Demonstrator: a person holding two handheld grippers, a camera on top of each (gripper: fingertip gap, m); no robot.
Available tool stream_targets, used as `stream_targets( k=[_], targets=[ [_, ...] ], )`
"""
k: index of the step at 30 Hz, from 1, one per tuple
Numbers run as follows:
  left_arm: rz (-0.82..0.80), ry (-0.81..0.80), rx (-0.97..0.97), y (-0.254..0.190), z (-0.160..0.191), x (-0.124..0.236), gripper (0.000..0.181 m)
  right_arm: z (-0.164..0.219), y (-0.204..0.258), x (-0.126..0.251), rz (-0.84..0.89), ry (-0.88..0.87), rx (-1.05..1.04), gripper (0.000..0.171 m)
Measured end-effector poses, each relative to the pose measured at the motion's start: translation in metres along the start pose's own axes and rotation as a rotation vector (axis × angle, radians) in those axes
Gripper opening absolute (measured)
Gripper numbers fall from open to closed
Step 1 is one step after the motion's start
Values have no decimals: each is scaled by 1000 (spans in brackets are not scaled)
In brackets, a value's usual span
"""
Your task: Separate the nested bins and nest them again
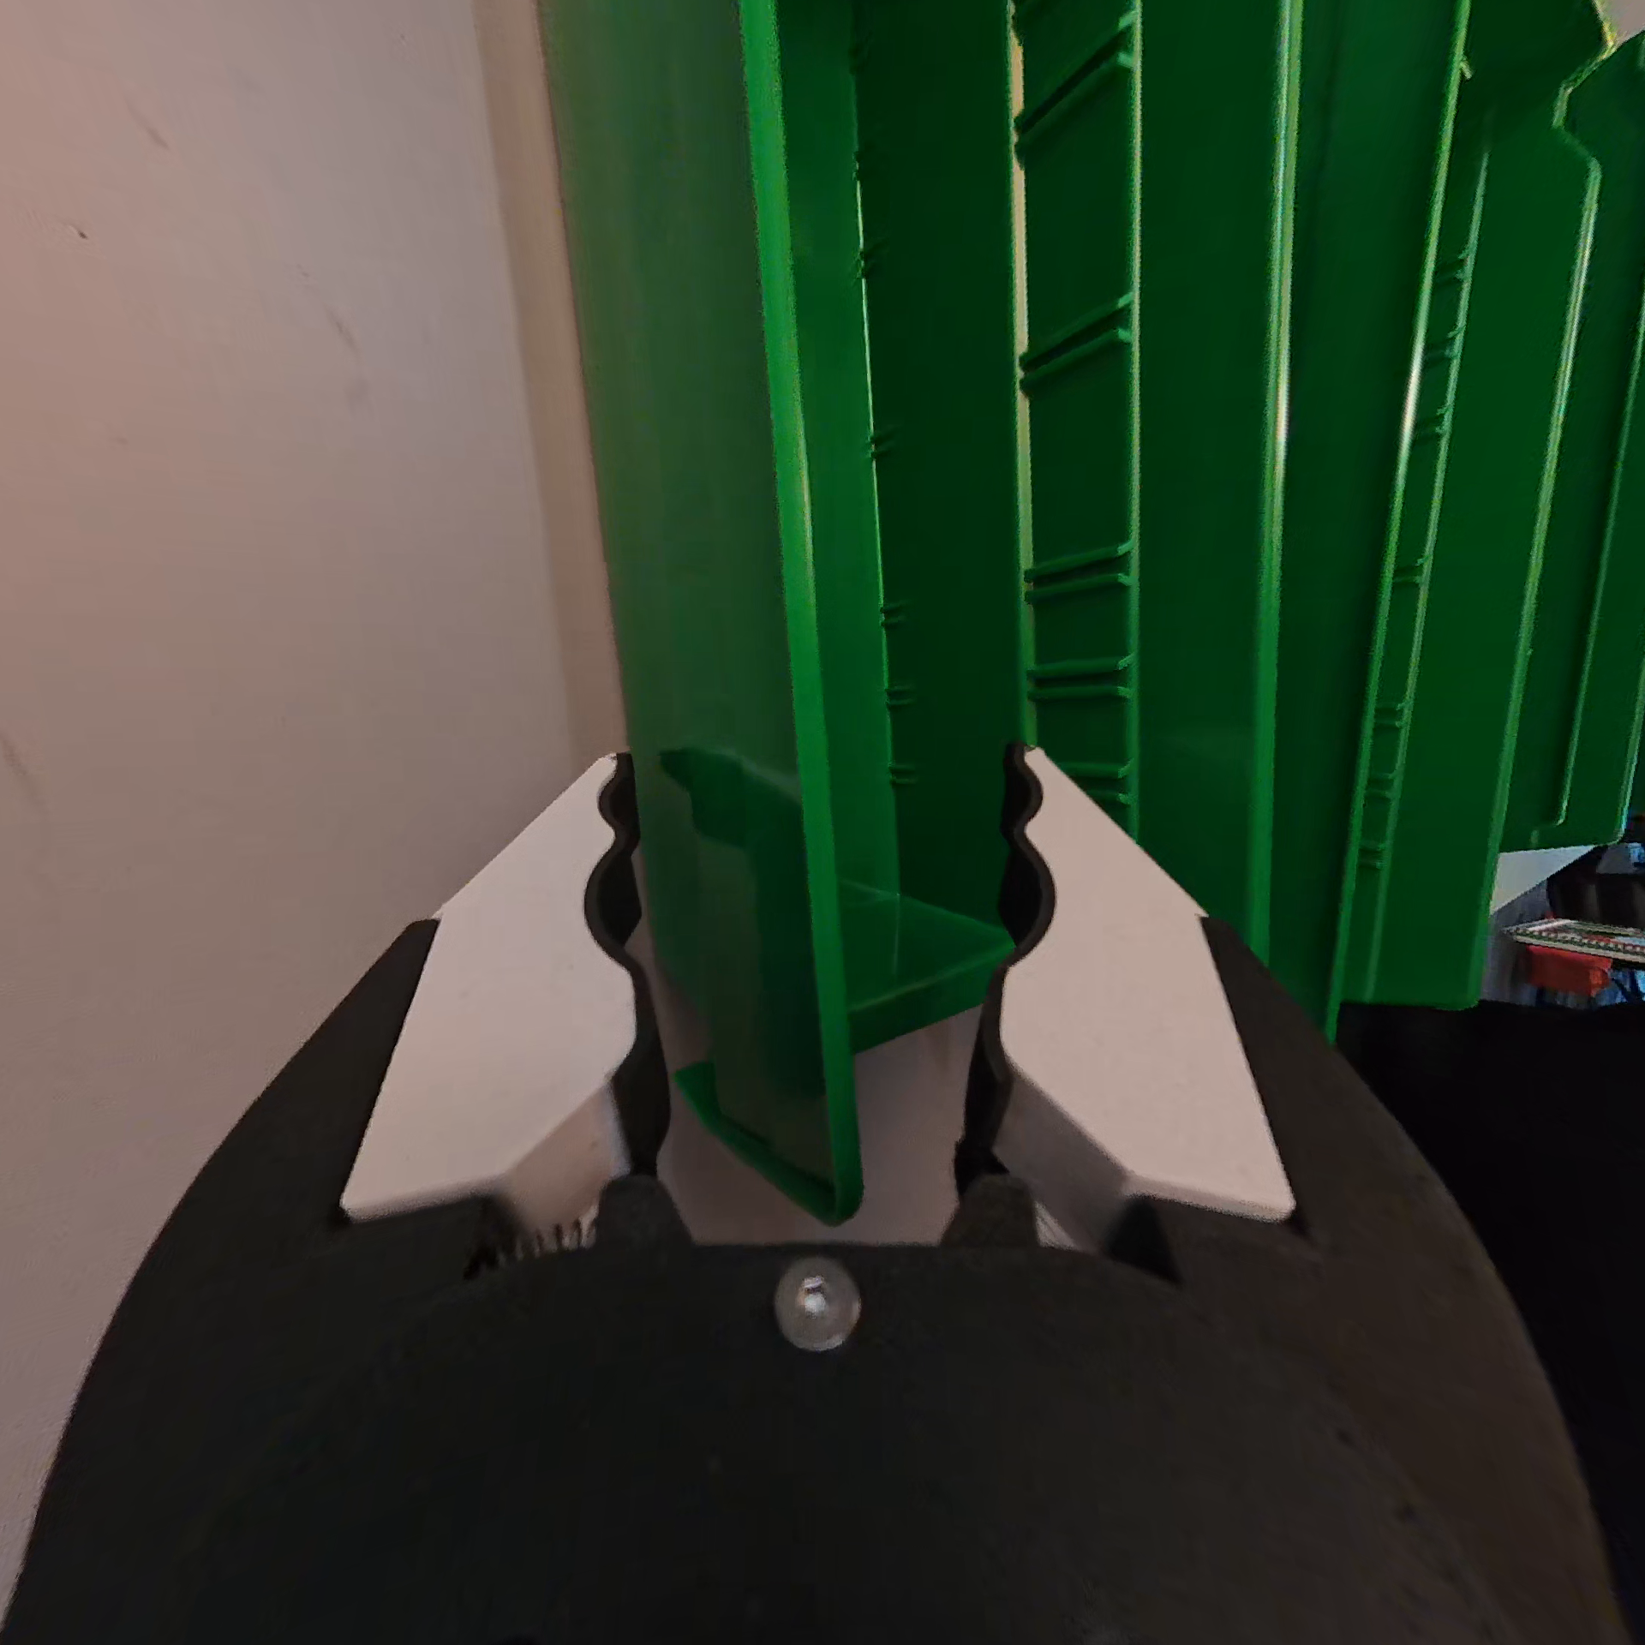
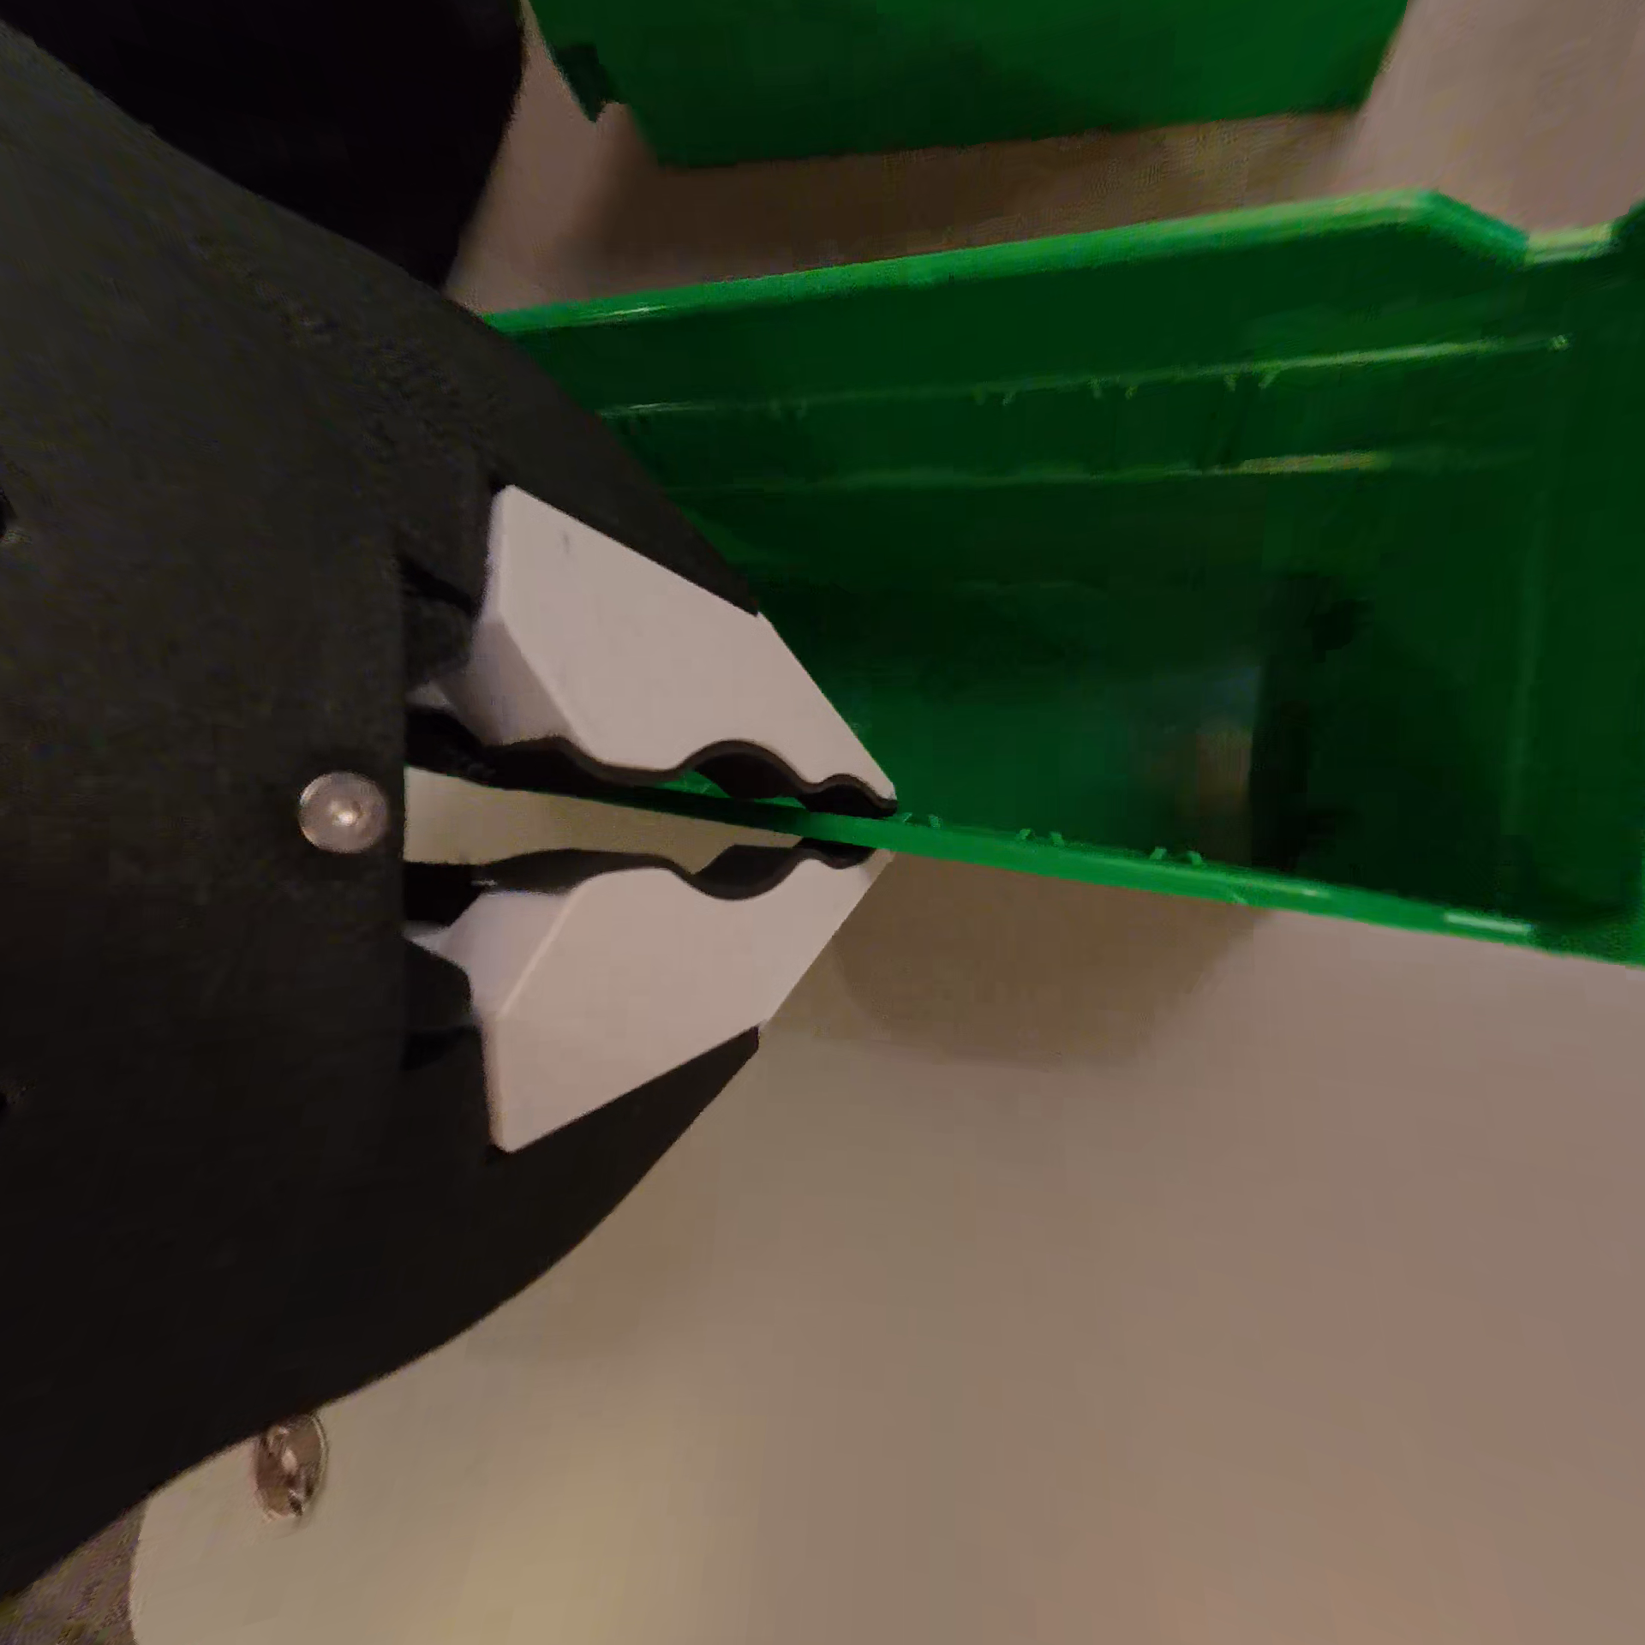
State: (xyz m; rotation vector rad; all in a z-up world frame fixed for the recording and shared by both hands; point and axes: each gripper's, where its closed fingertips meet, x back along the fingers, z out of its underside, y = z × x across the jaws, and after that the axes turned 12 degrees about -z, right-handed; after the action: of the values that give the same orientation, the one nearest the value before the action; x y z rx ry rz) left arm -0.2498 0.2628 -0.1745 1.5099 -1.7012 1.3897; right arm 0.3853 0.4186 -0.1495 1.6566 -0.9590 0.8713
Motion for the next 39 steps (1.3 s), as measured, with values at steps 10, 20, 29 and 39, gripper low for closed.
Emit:
stream_targets(
  k=[10,20,29,39],
  targets=[
    [15,-1,-42,-3,-16,1,81,2,9,1,-57,-29,-8,4],
    [43,-19,-62,-6,-28,6,81,-7,27,42,-2,-119,89,24],
    [78,-23,-85,-9,-41,3,81,43,20,6,-55,36,0,7],
    [109,-38,-144,-13,-64,11,82,6,71,65,-32,-191,73,28]
  ],
)
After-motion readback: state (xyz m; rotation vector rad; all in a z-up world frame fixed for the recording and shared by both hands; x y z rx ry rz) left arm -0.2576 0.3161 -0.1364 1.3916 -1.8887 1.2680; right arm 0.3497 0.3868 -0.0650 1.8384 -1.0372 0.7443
